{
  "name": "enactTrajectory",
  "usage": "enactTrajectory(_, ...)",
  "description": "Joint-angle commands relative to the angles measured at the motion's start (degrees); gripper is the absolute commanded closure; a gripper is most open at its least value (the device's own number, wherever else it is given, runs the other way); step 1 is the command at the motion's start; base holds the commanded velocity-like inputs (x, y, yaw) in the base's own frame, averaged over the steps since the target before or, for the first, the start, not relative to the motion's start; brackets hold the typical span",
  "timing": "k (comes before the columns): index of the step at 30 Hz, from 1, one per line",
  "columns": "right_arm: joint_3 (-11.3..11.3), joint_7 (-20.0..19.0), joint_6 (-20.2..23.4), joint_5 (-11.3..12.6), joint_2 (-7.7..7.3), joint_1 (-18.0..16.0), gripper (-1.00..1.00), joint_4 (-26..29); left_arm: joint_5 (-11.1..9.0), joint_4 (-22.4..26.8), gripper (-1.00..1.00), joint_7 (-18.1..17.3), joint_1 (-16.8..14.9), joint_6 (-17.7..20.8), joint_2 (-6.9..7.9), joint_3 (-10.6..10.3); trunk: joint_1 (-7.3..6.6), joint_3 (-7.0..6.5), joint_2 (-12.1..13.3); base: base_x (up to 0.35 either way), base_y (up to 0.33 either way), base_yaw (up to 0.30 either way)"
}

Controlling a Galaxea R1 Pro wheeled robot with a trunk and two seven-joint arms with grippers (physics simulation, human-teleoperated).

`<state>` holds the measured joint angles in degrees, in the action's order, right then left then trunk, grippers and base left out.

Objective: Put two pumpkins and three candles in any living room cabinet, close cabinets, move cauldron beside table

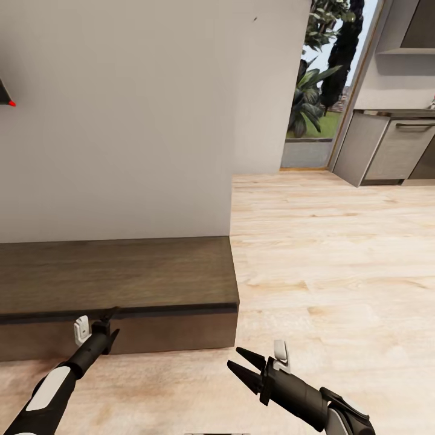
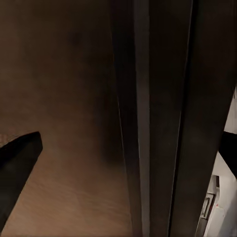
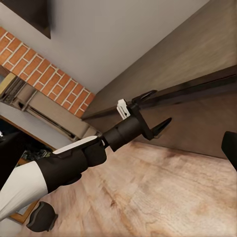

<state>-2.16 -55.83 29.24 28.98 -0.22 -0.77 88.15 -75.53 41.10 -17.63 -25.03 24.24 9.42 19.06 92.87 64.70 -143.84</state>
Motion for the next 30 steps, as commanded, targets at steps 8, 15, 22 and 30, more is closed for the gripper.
enactTrajectory(8, 0.0, 0.0, 0.5, 0.5, -0.02, 0.0, -1.00, 0.0, -0.1, -0.1, 1.00, 0.0, 0.0, 0.5, -0.01, 0.2, -0.01, 0.05, 0.0, 0.000, 0.000, 0.000)
enactTrajectory(15, 0.0, 0.0, 0.5, 0.5, -0.01, 0.0, -1.00, 0.0, -0.1, -0.1, 1.00, 0.1, 0.0, 0.5, -0.05, 0.2, -0.01, 0.05, 0.0, 0.000, 0.000, 0.000)
enactTrajectory(22, 0.0, 0.0, 0.5, 0.5, 0.02, 0.0, -1.00, 0.0, -0.1, -0.1, 1.00, 0.1, 0.0, 0.5, -0.10, 0.2, -0.01, 0.05, 0.0, -0.002, 0.000, 0.000)
enactTrajectory(30, 0.0, 0.0, 0.5, 0.2, 0.05, 0.0, -1.00, 0.0, -0.1, -0.1, 1.00, 0.1, 0.0, 0.5, -0.10, 0.2, -0.01, 0.05, 0.0, -0.016, 0.000, 0.000)
